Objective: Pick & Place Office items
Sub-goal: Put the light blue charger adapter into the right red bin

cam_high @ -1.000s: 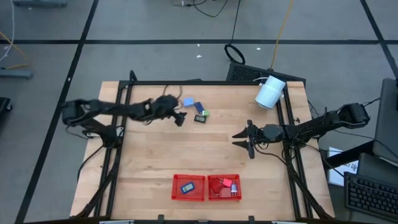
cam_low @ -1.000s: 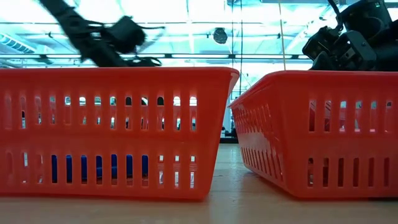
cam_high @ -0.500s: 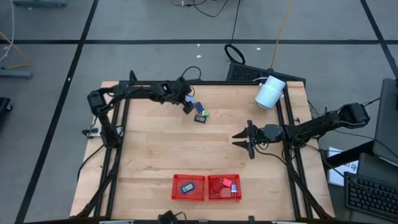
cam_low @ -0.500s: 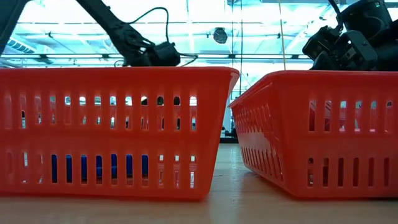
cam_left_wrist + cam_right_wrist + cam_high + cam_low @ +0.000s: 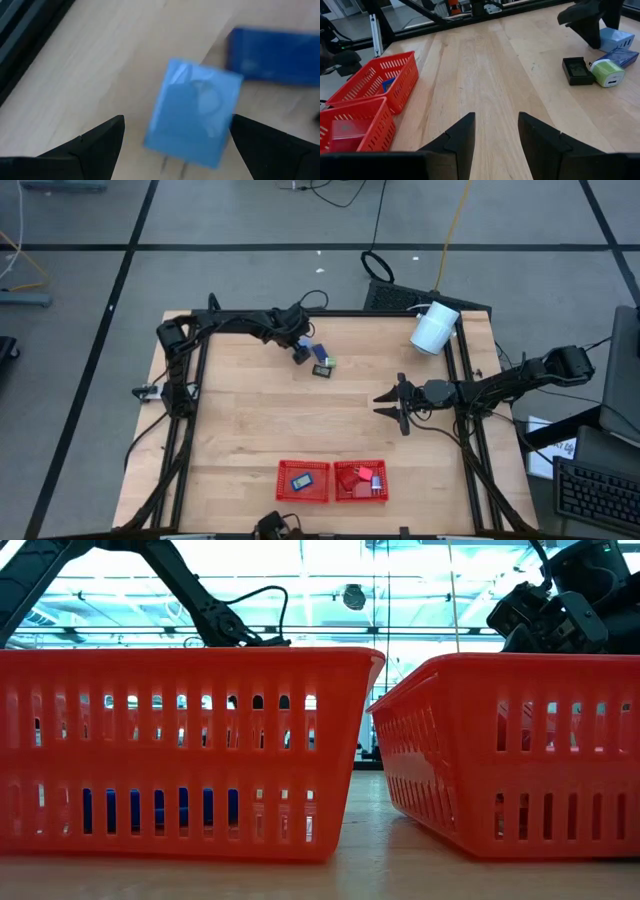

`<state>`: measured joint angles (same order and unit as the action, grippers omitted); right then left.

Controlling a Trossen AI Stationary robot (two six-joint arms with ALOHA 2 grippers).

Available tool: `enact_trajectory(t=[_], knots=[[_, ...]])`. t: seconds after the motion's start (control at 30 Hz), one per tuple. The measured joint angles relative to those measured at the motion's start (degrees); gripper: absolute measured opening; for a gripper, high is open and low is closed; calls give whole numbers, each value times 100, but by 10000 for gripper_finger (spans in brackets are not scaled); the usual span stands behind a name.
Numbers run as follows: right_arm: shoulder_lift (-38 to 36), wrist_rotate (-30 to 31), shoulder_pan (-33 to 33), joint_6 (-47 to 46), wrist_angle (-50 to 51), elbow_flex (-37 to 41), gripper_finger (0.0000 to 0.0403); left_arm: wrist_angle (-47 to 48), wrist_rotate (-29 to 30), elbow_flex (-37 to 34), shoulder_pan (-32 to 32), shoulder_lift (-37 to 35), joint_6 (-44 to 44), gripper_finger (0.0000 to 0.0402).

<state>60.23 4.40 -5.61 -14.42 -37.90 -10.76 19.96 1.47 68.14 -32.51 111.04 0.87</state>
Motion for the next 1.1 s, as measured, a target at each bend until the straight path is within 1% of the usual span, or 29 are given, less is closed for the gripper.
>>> enact_trajectory(t=[0.1,0.23,0.37,0.53,0.6,0.73,0.87,1.1], knots=[[0,-1,0,11,4,0,139,213,119,-2,-27,5,104,363],[0,-2,0,12,4,0,139,216,180,-2,-35,5,351,363],[0,-2,0,11,2,0,139,64,207,-4,-6,5,873,363],[0,-2,0,11,4,0,139,-46,570,-7,117,5,1086,363],[0,-2,0,11,4,0,139,-26,512,-7,126,5,1149,363],[0,-4,0,11,4,0,139,58,149,-7,110,5,1050,360],[0,-4,0,11,3,0,139,134,-156,-19,87,28,856,338],[0,-7,-7,11,1,0,139,108,-141,-42,98,31,703,268]])
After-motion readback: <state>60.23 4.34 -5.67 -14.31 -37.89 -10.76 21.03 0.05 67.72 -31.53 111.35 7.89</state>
